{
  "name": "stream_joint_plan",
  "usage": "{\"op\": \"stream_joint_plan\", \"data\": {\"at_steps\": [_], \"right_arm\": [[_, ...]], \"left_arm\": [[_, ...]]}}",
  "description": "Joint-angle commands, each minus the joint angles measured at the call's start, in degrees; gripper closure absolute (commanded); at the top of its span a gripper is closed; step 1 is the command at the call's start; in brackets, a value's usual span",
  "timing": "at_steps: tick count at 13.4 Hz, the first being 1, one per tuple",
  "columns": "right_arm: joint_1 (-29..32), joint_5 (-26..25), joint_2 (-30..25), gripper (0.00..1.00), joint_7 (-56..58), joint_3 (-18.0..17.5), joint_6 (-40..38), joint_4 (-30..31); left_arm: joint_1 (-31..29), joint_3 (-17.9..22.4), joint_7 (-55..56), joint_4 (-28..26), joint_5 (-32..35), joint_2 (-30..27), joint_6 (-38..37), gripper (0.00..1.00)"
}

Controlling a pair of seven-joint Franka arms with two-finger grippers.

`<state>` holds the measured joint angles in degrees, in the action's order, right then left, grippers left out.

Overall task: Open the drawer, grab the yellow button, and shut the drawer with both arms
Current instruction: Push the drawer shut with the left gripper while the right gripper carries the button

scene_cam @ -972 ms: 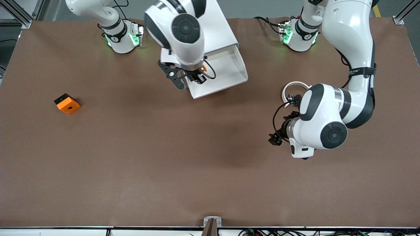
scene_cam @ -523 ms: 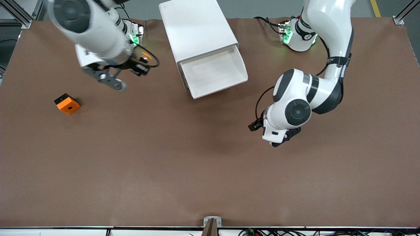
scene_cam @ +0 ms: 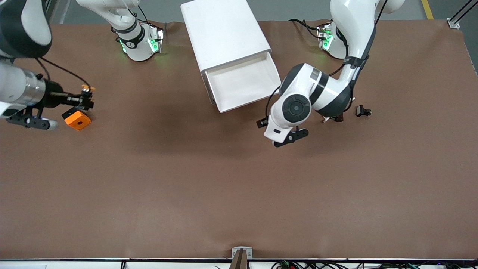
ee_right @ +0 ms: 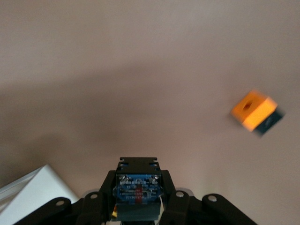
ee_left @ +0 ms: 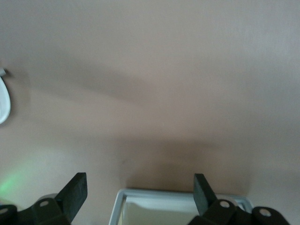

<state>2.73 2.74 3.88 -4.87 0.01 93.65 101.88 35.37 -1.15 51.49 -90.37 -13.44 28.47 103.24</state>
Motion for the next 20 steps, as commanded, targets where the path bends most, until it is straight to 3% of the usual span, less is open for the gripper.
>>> {"op": "stream_joint_plan", "data": {"at_steps": [1,5,11,20], "right_arm": [[3.4,-3.5,1.4,0.83,7.6,-1.3,12.6,7.2],[5.4,-8.6,8.2,0.82,8.9,-1.3,21.6,7.7],[7.5,-8.8,18.9,0.81,9.0,-1.3,32.2,7.6],[8.3,-10.9,26.2,0.80,8.9,-0.7,38.4,7.6]], "left_arm": [[-0.7,-3.3,1.0,-4.5,-2.3,-3.8,-1.5,0.00],[-0.1,-7.9,4.0,-4.6,-4.0,-4.1,-4.5,0.00],[0.3,-13.3,4.5,-5.6,-7.5,-3.2,-4.5,0.00],[3.0,-14.4,8.3,-5.5,-7.7,-1.2,-4.5,0.00]]}}
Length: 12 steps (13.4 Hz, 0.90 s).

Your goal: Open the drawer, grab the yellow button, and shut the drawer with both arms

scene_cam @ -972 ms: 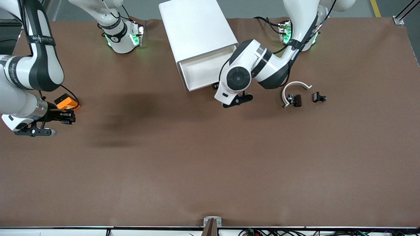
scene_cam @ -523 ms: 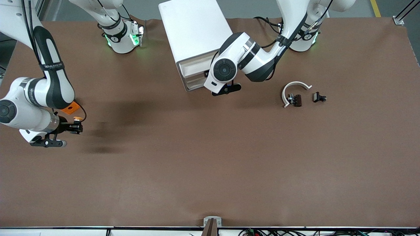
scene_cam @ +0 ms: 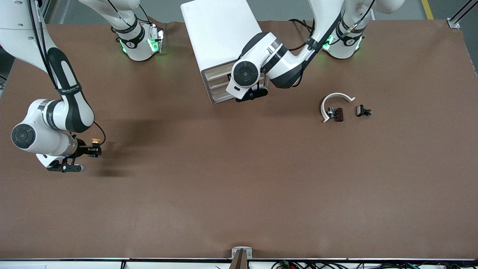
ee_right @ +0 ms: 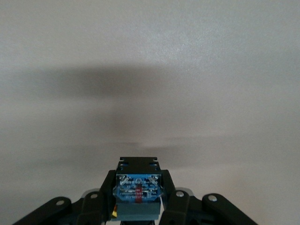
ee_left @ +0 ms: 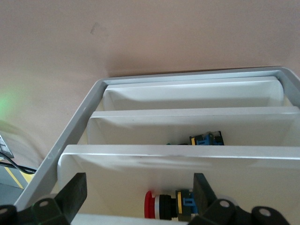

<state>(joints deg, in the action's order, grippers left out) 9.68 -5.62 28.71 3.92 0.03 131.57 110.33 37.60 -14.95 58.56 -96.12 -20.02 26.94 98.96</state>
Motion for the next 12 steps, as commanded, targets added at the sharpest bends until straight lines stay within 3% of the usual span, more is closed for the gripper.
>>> {"op": "stream_joint_plan", "data": {"at_steps": [1,3,8,9,10,11,12], "right_arm": [[1.7,-2.8,2.0,0.79,0.1,-0.7,1.3,-0.8],[3.0,-2.9,4.0,0.77,0.1,-0.8,3.5,-0.8],[3.2,-2.9,5.1,0.71,0.1,-0.8,4.9,-0.7],[3.2,-2.9,5.2,0.62,0.1,-0.8,5.0,-0.7],[3.2,-2.9,5.1,0.36,0.1,-0.8,4.9,-0.7],[3.2,-2.9,5.1,0.00,0.0,-0.8,4.5,-0.7],[3.3,-2.9,5.0,0.00,0.1,-0.8,4.3,-0.8]], "left_arm": [[0.4,-0.6,1.7,0.3,-0.6,0.2,-0.2,0.00],[-0.5,0.2,1.8,1.2,1.1,-0.2,-0.3,0.00],[-11.4,0.5,1.1,8.7,16.5,0.0,-0.3,0.00],[-13.5,0.5,1.0,8.9,19.5,-0.3,-0.3,0.00],[-16.1,0.5,1.0,9.5,22.4,-0.9,-0.3,0.00],[-18.1,0.5,0.9,9.6,24.2,-1.9,-0.3,0.00],[-20.2,0.5,0.8,9.7,25.8,-2.6,-0.3,0.00]]}}
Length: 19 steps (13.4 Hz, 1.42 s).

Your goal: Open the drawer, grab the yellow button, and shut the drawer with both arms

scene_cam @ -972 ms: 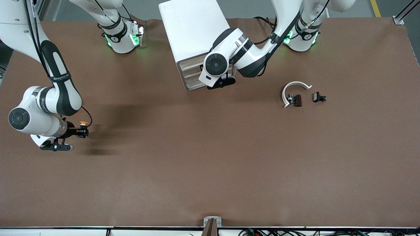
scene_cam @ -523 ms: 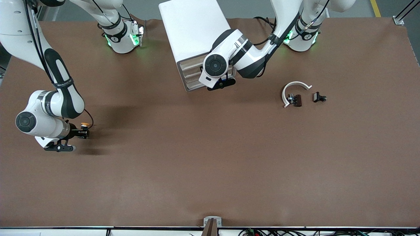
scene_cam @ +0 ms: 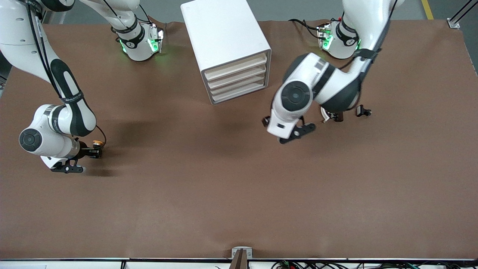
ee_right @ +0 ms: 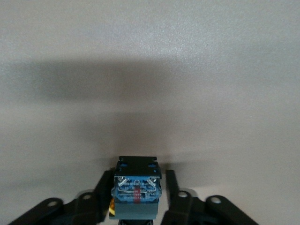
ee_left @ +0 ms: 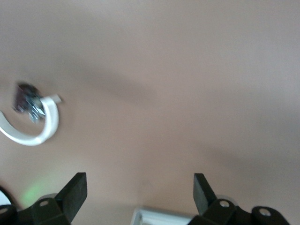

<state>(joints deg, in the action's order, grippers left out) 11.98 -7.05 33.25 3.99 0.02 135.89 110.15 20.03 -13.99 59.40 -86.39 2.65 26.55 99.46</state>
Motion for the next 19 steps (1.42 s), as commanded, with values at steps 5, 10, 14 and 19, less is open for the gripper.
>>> {"op": "stream_joint_plan", "data": {"at_steps": [5,10,14,19], "right_arm": [[-0.1,-1.5,-3.4,0.00,-0.7,-0.9,-6.6,-1.6],[-3.7,-1.5,-9.6,0.00,-6.4,-1.1,-14.7,-1.6],[-7.8,-1.3,-19.4,0.00,-9.4,-1.4,-26.3,-1.6],[-9.3,0.2,-31.0,0.00,-9.5,-1.5,-36.5,-1.6]], "left_arm": [[-12.1,-0.5,-5.2,0.2,8.9,-7.9,-1.5,0.00],[-18.7,-0.4,-20.0,0.1,9.0,-16.2,-3.5,0.00],[-23.4,-0.5,-32.8,-1.8,7.9,-22.9,-3.9,0.00],[-26.3,2.4,-43.1,-6.7,0.7,-31.8,-8.0,0.00]]}}
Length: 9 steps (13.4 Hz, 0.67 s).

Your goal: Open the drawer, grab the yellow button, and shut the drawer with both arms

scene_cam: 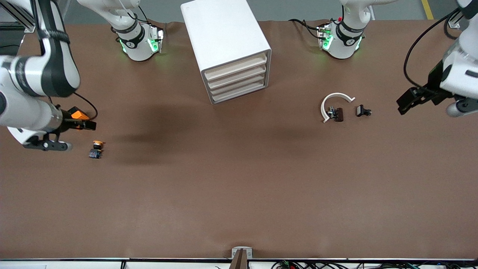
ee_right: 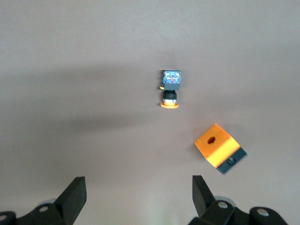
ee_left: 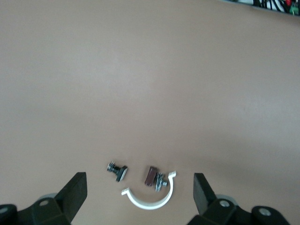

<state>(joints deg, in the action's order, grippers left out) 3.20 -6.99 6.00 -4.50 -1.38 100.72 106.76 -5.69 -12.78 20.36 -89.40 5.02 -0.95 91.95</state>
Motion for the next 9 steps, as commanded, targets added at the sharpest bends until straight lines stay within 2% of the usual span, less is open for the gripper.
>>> {"op": "stream_joint_plan", "data": {"at_steps": [1,5,9], "right_arm": [[-0.5,1.2,-5.6,0.00,-1.0,-0.1,-2.4,1.8],[-0.7,4.0,-13.2,0.00,-0.8,-0.2,-5.3,1.2],[-0.9,4.0,-13.9,0.00,-0.7,-0.2,-14.2,-7.9]], "left_arm": [[-0.6,1.8,-4.9,-5.3,-1.9,-6.0,-0.5,0.00],[-0.6,2.9,-9.7,-9.9,-4.1,-11.3,-1.0,0.00],[-0.1,3.3,-10.8,-9.3,-4.0,-10.9,-3.3,0.00]]}}
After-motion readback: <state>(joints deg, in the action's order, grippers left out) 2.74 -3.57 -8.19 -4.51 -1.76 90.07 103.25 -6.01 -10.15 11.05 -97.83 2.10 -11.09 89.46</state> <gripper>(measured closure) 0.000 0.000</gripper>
